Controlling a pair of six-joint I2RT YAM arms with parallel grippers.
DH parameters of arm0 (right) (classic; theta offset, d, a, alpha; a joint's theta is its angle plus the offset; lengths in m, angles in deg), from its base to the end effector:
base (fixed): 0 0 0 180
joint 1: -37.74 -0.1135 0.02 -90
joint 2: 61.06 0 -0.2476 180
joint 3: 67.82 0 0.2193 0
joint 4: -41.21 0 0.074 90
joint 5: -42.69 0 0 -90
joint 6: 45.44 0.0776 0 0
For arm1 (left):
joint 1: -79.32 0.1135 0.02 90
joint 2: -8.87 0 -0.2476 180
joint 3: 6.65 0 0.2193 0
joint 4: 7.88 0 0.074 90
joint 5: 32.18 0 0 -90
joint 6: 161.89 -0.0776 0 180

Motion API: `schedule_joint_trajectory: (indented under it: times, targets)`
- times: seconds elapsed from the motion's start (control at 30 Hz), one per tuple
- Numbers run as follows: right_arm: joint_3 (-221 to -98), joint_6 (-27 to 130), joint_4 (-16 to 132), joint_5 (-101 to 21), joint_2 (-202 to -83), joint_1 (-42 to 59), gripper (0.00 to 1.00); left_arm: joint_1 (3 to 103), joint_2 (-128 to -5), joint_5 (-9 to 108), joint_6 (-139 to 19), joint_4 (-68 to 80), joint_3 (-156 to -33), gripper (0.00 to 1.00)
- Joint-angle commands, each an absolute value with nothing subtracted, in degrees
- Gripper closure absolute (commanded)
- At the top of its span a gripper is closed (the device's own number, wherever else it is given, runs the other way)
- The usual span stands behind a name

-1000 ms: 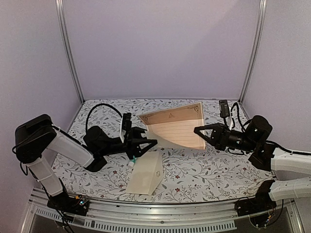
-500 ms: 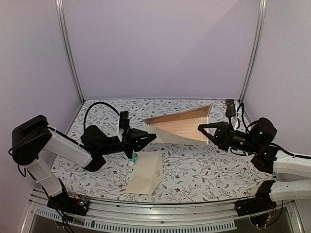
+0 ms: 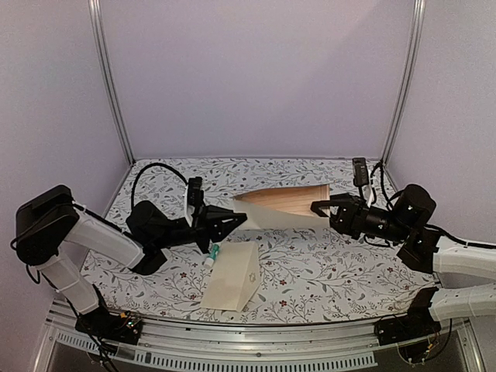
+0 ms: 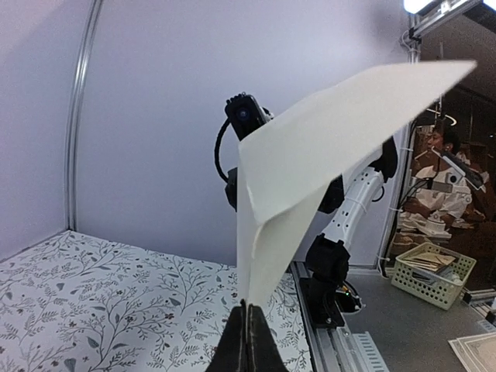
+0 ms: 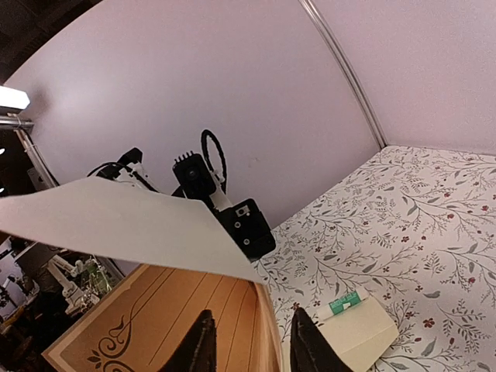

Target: Place the letter into the envelope and seal it

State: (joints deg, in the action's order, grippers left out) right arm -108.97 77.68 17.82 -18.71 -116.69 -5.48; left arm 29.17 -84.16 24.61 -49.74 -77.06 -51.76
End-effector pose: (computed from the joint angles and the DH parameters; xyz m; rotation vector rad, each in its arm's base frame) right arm 0.1443 0.1866 0.2851 -0.5915 1.4907 1.4184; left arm 0.1657 -0.2649 0.2484 0.8539 1.1105 -1.4167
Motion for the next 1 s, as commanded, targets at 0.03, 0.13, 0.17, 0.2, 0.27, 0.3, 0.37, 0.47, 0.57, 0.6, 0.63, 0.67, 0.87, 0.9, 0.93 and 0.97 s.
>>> schedule_joint_trajectory:
  times: [0.03, 0.13, 0.17, 0.2, 0.27, 0.3, 0.37, 0.47, 0.57, 0.6, 0.63, 0.67, 0.87, 0.9, 0.93, 0.97]
  targets:
    - [-116.96, 72.56, 29.96, -24.79, -113.43, -5.83, 0.33, 28.56, -79.59, 30.24, -48.12, -76.87, -49.48, 1.00]
    - [-119.53, 69.00, 36.18, -30.46, -109.65, -5.81, 0.07, 28.59, -76.38, 32.76, -46.96, -75.34, -48.15, 1.00]
    - [-119.82, 68.07, 37.26, -31.59, -108.60, -5.85, 0.02, 28.61, -75.19, 33.63, -46.54, -75.06, -47.51, 1.00]
    - [-119.94, 66.55, 37.80, -32.36, -107.27, -5.85, 0.01, 28.63, -73.89, 34.37, -46.08, -74.87, -46.85, 1.00]
    - [-119.72, 64.67, 38.35, -33.28, -104.72, -5.85, 0.01, 28.61, -71.13, 36.18, -44.92, -74.02, -45.51, 1.00]
    - [-119.28, 63.96, 38.01, -33.16, -103.67, -5.85, 0.01, 28.65, -69.63, 37.17, -44.23, -73.34, -44.87, 1.00]
    - [-117.77, 62.21, 35.10, -29.82, -102.53, -5.85, 0.01, 28.62, -66.75, 39.13, -42.97, -72.23, -43.67, 1.00]
    - [-114.69, 62.33, 26.26, -20.42, -104.06, -5.96, 0.01, 28.54, -63.43, 40.88, -40.97, -72.15, -41.98, 1.00]
    - [-114.39, 62.00, 19.89, -20.30, -110.98, -11.09, 0.01, 28.56, -61.75, 41.20, -38.93, -72.07, -41.36, 1.00]
    - [-114.86, 59.82, 18.80, -23.80, -114.18, -14.03, 0.01, 28.57, -61.49, 41.12, -38.25, -72.41, -41.11, 1.00]
    - [-115.64, 57.93, 17.86, -26.60, -116.15, -16.80, 0.01, 28.51, -61.30, 40.92, -37.93, -73.41, -40.66, 1.00]
    - [-116.02, 56.16, 15.67, -27.93, -118.77, -18.37, 0.01, 28.51, -61.08, 41.12, -37.57, -74.82, -40.11, 1.00]
    - [-116.82, 59.24, -1.89, -30.27, -131.05, -20.90, 0.05, 28.45, -59.97, 42.05, -36.63, -79.03, -37.58, 1.00]
    - [-117.13, 60.31, -4.62, -30.12, -132.99, -21.08, 0.05, 28.41, -60.00, 41.92, -36.48, -80.53, -37.03, 1.00]
    - [-117.73, 60.85, -7.16, -29.82, -134.48, -21.25, 0.07, 28.42, -60.06, 41.83, -36.28, -82.07, -36.55, 1.00]
    - [-118.46, 61.52, -9.03, -29.74, -137.12, -21.50, 0.08, 28.43, -60.09, 41.66, -36.08, -83.27, -36.23, 1.00]
